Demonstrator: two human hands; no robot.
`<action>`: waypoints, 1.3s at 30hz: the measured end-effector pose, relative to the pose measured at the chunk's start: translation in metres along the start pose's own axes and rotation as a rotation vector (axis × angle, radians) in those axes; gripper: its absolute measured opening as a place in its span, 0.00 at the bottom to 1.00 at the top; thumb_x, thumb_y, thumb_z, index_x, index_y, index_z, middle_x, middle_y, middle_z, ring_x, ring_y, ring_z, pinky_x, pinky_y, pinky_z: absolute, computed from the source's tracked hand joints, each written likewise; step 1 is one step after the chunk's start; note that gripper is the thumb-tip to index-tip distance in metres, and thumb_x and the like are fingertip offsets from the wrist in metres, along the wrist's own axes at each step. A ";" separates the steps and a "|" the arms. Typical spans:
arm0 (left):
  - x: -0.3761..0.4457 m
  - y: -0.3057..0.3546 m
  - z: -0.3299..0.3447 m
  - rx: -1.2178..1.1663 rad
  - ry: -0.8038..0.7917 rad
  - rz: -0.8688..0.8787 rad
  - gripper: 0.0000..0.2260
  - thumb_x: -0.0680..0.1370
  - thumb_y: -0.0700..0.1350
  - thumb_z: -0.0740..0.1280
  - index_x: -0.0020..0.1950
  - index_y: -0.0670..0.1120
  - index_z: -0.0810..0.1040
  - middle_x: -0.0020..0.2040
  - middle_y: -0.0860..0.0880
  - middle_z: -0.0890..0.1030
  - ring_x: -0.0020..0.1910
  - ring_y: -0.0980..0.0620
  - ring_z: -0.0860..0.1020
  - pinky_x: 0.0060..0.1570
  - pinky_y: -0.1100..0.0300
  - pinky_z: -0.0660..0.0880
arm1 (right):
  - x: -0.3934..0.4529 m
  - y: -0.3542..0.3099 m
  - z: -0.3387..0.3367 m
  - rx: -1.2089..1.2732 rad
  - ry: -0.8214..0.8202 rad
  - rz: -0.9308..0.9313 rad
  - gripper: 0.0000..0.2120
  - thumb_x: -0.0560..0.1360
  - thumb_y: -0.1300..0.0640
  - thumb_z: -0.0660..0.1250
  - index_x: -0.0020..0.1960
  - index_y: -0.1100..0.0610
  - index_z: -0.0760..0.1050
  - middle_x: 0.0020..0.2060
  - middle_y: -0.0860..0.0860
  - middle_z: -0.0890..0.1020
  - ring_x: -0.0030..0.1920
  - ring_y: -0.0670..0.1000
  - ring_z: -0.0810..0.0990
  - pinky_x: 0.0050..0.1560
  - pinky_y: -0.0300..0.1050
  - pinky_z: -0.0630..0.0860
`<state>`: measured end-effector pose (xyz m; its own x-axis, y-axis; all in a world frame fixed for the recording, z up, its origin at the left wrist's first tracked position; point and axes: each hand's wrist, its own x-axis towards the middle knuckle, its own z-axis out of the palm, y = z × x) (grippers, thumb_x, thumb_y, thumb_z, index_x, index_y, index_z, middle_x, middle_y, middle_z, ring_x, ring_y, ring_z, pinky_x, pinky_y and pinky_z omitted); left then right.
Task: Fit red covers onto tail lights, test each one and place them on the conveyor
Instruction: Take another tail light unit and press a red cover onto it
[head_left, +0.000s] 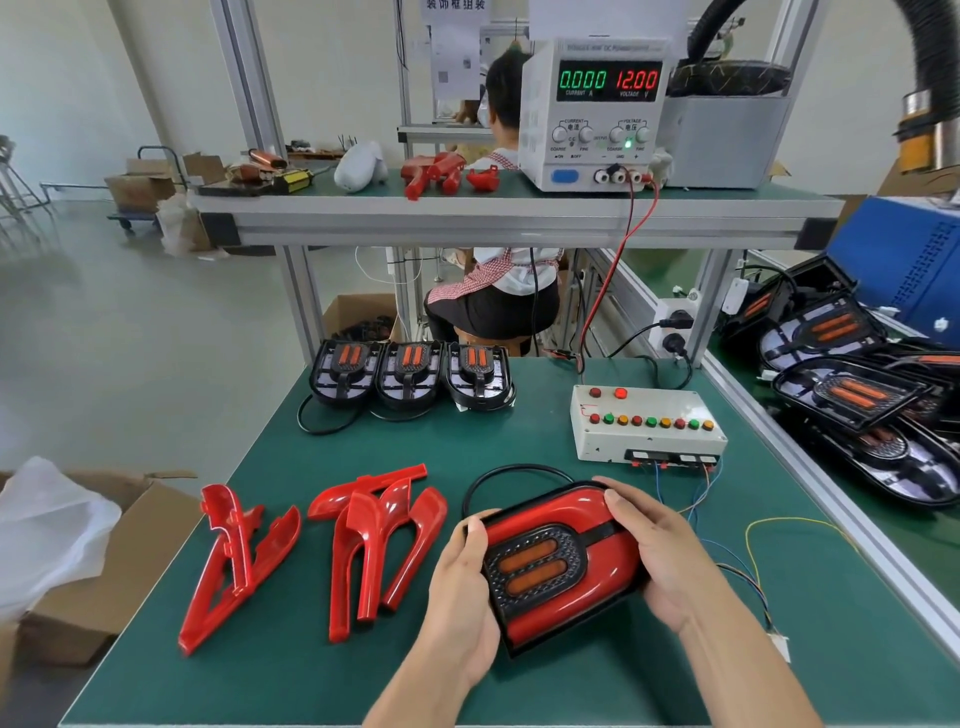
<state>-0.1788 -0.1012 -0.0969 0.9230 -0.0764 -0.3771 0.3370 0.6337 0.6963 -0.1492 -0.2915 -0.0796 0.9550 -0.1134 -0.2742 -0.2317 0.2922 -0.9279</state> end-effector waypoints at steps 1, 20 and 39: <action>0.001 -0.001 0.000 0.008 -0.005 0.007 0.16 0.87 0.51 0.56 0.62 0.44 0.79 0.56 0.35 0.84 0.53 0.33 0.85 0.45 0.38 0.82 | 0.001 0.000 0.000 0.006 0.006 0.003 0.09 0.79 0.60 0.69 0.55 0.53 0.85 0.48 0.56 0.88 0.43 0.55 0.86 0.43 0.50 0.84; 0.000 -0.004 0.000 0.020 -0.019 -0.006 0.13 0.83 0.48 0.64 0.64 0.42 0.74 0.55 0.34 0.84 0.51 0.32 0.85 0.43 0.39 0.82 | -0.002 -0.005 0.003 0.019 0.002 -0.005 0.07 0.78 0.60 0.70 0.54 0.54 0.85 0.47 0.57 0.88 0.42 0.55 0.86 0.44 0.50 0.82; 0.003 0.018 0.007 0.862 -0.022 0.283 0.27 0.68 0.72 0.67 0.43 0.47 0.82 0.35 0.54 0.82 0.35 0.58 0.77 0.44 0.58 0.74 | -0.003 -0.020 -0.009 -0.005 -0.104 0.049 0.17 0.67 0.48 0.76 0.49 0.58 0.86 0.48 0.62 0.86 0.42 0.57 0.87 0.41 0.47 0.84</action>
<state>-0.1688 -0.0959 -0.0811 0.9928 -0.0254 -0.1174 0.1117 -0.1641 0.9801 -0.1492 -0.3050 -0.0628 0.9564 0.0007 -0.2921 -0.2797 0.2900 -0.9152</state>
